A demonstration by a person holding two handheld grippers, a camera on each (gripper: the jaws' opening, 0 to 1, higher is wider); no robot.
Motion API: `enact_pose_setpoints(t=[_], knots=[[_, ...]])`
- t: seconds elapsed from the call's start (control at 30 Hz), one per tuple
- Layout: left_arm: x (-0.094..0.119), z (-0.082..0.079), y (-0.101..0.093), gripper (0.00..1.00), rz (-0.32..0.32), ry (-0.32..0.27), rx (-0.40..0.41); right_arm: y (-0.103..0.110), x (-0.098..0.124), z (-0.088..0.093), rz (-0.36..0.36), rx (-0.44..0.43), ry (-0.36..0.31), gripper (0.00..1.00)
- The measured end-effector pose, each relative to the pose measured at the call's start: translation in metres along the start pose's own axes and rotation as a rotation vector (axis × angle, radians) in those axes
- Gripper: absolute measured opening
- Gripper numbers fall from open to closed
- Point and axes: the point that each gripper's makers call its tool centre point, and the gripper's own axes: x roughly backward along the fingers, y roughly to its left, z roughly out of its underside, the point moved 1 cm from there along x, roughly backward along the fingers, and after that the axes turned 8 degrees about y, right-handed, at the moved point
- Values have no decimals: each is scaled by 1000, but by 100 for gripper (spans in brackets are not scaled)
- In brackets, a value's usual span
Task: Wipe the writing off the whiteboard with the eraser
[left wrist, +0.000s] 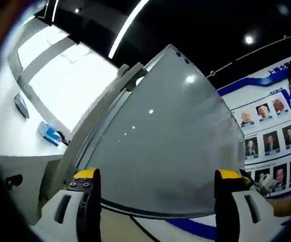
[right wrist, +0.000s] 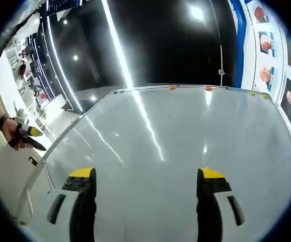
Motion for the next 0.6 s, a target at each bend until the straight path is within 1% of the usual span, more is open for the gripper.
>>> enact_pose_setpoints(t=[0.07,0.13,0.2,0.27,0.37,0.4,0.43,0.47,0.6], knots=[[-1,-2,-3,97,-4,4,-9,-4,3,0,8,1,9,77],[-2,-7,-7,97,-6,0,-15,-12,9,-2,18,-5,23,77],[-3,-12,-12,97,-10,-3,-22,-17,14,-5,29,-1,25,77],[-5,-15,-16,97,-6,-2,-31,-23,15,-4,37,1,23,78],[-9,-19,-26,97,-3,38,-103,-36,27,-9,67,5,23,79],[-9,-19,-27,97,-4,42,-120,-39,30,-10,72,5,26,79],[-10,-20,-31,97,-13,55,-148,-43,33,-11,79,4,27,79],[-11,-22,-36,97,-9,59,-159,-47,36,-12,88,8,26,79],[-12,-25,-43,97,-16,79,-208,-61,49,-16,113,16,37,79]])
